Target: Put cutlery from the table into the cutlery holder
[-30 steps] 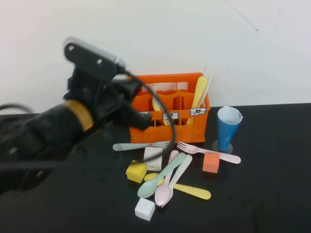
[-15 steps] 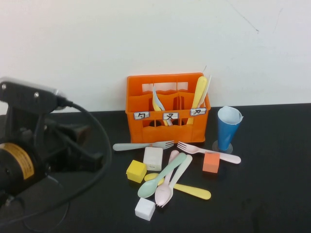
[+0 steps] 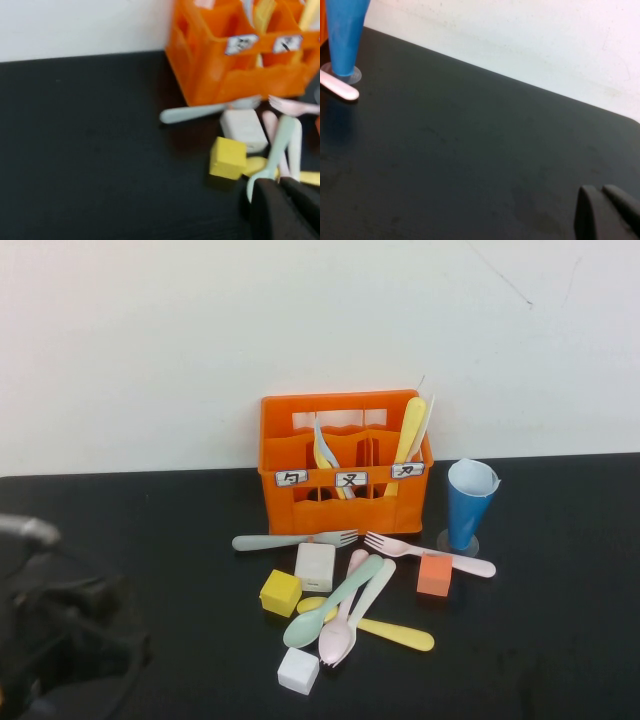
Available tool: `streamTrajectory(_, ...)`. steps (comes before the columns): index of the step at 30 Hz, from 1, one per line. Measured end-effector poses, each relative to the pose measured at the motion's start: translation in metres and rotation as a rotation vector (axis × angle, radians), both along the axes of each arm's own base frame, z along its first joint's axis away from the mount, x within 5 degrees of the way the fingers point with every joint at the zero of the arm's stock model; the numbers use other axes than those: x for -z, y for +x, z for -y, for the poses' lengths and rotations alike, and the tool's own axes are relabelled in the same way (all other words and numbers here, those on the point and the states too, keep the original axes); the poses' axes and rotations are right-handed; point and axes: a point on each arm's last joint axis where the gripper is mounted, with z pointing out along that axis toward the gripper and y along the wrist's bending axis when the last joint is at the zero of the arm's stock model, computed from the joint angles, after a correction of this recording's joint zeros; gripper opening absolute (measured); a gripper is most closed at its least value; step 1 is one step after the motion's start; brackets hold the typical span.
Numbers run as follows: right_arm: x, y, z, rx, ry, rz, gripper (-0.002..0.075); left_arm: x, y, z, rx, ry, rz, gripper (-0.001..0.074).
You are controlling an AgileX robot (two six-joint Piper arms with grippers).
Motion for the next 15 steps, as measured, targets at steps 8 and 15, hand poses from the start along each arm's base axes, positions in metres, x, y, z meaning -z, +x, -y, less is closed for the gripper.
streamTrajectory(8, 0.0, 0.0, 0.0, 0.0, 0.0, 0.0, -0.0003, 0.033, -0.053, -0.042, -0.167, -0.054, 0.155, -0.0001)
streamTrajectory(15, 0.0, 0.0, 0.0, 0.0, 0.0, 0.0, -0.0003, 0.057, -0.086, -0.062, -0.347, -0.059, 0.314, -0.0001)
